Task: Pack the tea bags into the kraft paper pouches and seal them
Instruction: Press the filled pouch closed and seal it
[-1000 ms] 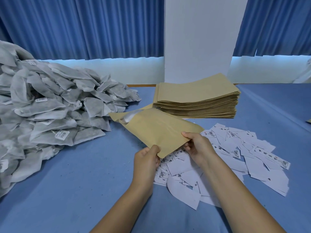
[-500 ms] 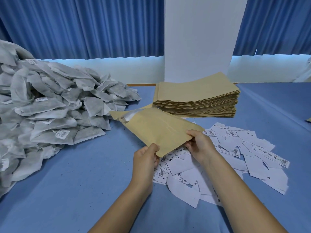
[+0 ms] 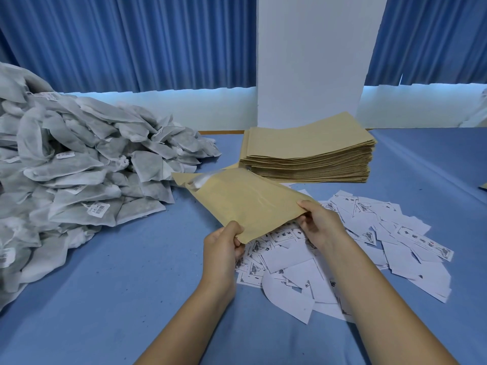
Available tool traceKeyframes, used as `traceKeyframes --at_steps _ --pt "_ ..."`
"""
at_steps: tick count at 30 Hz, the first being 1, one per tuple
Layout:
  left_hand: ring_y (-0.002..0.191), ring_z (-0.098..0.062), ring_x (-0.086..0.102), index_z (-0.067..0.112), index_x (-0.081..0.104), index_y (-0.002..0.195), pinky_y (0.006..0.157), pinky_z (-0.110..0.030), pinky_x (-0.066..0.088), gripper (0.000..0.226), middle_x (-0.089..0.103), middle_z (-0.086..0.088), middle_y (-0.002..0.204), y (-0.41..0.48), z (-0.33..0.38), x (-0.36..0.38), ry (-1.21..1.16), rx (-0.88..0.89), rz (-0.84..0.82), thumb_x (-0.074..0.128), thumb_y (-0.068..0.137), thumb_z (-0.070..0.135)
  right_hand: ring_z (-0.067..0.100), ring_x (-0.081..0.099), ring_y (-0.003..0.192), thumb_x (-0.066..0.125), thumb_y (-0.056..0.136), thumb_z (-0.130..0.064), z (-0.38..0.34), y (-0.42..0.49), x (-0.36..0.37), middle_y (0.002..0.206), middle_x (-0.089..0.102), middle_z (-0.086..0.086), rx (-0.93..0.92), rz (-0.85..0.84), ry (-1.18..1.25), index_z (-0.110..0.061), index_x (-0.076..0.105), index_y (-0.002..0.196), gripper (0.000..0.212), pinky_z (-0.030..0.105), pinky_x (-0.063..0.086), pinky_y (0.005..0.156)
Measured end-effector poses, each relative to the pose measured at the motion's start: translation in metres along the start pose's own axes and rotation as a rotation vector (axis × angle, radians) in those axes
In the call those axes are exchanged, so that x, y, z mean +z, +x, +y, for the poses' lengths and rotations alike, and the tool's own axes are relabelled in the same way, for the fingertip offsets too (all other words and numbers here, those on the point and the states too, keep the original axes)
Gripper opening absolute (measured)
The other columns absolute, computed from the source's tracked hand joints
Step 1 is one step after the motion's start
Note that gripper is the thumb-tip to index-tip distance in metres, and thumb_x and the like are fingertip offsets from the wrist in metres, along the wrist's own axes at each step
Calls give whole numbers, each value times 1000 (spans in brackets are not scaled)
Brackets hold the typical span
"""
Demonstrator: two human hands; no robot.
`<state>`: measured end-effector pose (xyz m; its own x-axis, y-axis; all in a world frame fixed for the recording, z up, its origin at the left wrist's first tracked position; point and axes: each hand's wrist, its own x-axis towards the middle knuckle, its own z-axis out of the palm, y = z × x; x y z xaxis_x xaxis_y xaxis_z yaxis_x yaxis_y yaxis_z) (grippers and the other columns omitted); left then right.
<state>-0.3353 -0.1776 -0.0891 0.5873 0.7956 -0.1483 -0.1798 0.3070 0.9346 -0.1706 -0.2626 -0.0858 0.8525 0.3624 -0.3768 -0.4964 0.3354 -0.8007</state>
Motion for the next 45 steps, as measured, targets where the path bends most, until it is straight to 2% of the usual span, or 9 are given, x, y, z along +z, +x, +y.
traceKeyframes --at_steps 13,18,20,23,26,29,35,42,45 --pt "38 -10 20 24 33 35 58 -28 24 55 22 9 45 1 2 -1 -28 27 19 53 83 5 17 48 54 59 88 5 -5 -5 -2 78 58 10 -67 39 -54 0 57 76 13 15 38 35" --pt "42 -11 19 25 31 39 58 -28 25 53 20 8 46 0 1 -1 -29 32 40 53 83 5 19 59 72 59 90 3 -4 -6 -2 87 60 13 -17 39 49 2 56 80 10 23 57 65" --pt "48 -12 17 25 34 36 58 -27 24 53 19 8 48 0 1 -2 -28 36 51 52 83 6 20 60 74 59 90 2 -5 -6 -3 86 60 13 -18 64 60 3 55 80 11 22 55 50" --pt "50 -13 21 24 38 43 57 -26 28 45 22 9 48 1 2 -3 -35 43 74 52 83 7 17 57 64 58 91 3 -7 -5 -3 81 58 11 -53 91 11 1 54 76 15 21 50 46" --pt "52 -13 29 16 41 60 55 -23 34 27 32 6 50 2 4 -4 -60 61 80 51 83 7 18 56 68 58 90 3 -7 -5 -5 85 58 13 -24 22 42 3 55 83 8 17 50 43" --pt "52 -14 25 20 40 52 57 -25 32 36 29 6 52 3 3 -4 -37 73 75 52 84 7 20 62 79 61 88 3 2 -10 0 91 63 16 43 -122 141 5 57 98 10 24 58 52" --pt "46 -10 20 25 31 39 54 -26 27 53 23 9 50 -1 1 -2 39 92 30 50 85 7 19 65 71 64 84 8 12 -15 9 78 67 12 -4 -156 48 3 59 84 6 26 58 54" --pt "51 -8 37 21 35 55 49 -17 37 36 39 6 55 3 -2 -4 -13 148 67 49 85 7 18 71 75 68 77 9 21 -19 11 80 74 10 73 -339 10 -1 63 93 19 29 60 64" --pt "43 -10 28 25 34 51 39 -17 29 42 30 7 49 0 -3 -2 83 133 1 51 87 10 18 70 76 69 78 7 21 -17 10 80 74 9 23 -311 -44 -1 65 92 17 30 59 71"
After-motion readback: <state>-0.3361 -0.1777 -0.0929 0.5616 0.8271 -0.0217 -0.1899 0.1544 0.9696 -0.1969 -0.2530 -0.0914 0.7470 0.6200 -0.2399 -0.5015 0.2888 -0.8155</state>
